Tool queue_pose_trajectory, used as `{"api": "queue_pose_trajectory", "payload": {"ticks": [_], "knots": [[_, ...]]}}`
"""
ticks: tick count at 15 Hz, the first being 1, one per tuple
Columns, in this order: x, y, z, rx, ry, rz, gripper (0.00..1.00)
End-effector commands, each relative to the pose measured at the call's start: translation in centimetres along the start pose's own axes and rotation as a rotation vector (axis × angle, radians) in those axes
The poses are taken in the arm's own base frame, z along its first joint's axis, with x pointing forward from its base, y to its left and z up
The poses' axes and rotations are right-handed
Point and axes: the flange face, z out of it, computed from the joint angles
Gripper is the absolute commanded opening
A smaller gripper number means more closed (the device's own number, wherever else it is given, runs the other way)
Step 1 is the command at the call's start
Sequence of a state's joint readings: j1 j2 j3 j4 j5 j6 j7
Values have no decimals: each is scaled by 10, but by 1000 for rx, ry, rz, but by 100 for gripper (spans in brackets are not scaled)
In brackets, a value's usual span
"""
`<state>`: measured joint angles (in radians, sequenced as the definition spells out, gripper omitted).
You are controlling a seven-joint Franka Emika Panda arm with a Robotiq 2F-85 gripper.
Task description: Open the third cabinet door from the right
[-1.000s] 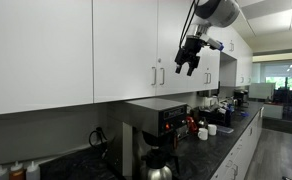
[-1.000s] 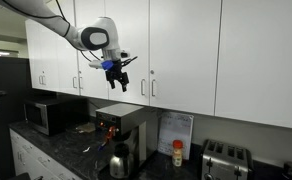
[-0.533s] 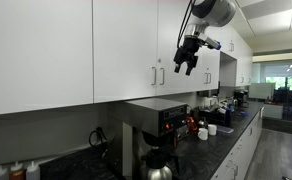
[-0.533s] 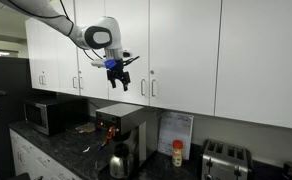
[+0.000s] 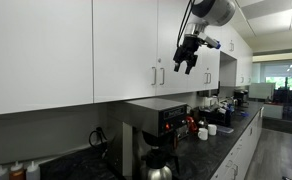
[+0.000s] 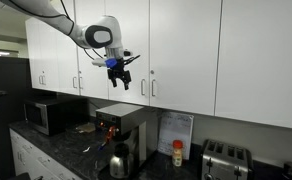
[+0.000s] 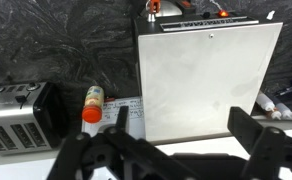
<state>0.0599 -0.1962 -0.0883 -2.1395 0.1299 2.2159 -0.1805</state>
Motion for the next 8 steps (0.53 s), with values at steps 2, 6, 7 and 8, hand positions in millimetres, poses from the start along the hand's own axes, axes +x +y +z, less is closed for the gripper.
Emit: {"api": "queue_pose_trajectory", "payload": {"ticks": [2,6,7,8], "knots": [[28,26,-7,-9,36,-12,100],[49,45,-9,-20,73,-25,100],[56,49,-9,-20,86,-28,100],[62,53,-9,-13,98,-32,100]]}}
